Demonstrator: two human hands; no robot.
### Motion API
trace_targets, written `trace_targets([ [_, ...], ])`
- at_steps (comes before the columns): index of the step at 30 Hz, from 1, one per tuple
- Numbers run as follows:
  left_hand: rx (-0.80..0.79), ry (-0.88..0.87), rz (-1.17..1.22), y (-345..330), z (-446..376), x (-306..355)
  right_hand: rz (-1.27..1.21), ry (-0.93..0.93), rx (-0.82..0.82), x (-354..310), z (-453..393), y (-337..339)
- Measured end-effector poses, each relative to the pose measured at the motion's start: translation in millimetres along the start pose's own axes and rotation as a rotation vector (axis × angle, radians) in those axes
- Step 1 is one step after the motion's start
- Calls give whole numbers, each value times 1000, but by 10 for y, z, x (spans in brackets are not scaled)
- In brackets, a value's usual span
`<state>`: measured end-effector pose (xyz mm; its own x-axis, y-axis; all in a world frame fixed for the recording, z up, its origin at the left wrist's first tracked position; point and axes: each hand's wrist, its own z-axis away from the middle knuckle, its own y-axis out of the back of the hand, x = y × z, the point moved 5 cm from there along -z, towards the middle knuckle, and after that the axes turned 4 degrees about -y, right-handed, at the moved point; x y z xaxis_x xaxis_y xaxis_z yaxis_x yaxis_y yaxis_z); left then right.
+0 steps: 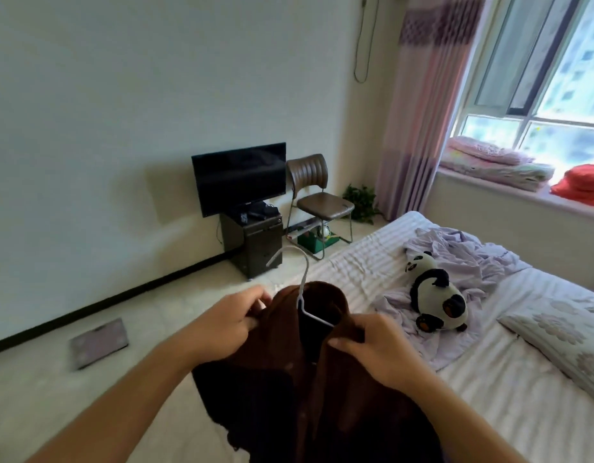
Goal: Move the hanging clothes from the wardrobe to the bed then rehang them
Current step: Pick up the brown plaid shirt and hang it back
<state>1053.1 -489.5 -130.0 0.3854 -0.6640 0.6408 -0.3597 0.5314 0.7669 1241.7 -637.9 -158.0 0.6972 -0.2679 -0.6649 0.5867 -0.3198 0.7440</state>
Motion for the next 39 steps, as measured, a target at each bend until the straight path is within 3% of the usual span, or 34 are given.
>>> trace_targets([
  [12, 365, 77, -121, 1301, 1822, -213, -225, 197, 62, -1824, 335, -336],
  [17, 472, 245, -295, 1566, 2500, -427, -287, 325, -57, -2416, 382, -594],
  [22, 597, 286, -269, 1682, 3065, -304, -354, 426, -197, -2973, 426, -863],
  [30, 903, 458, -177, 1765, 4124, -103, -322, 677, -466, -3724, 784, -1290],
  [33, 946, 550, -195, 1743, 4599, -43, -242, 840, -579, -3952, 1066, -1502],
  [39, 960, 648, -218, 1698, 5454, 84, 16, 1043, -496, -4540, 1675, -1984],
])
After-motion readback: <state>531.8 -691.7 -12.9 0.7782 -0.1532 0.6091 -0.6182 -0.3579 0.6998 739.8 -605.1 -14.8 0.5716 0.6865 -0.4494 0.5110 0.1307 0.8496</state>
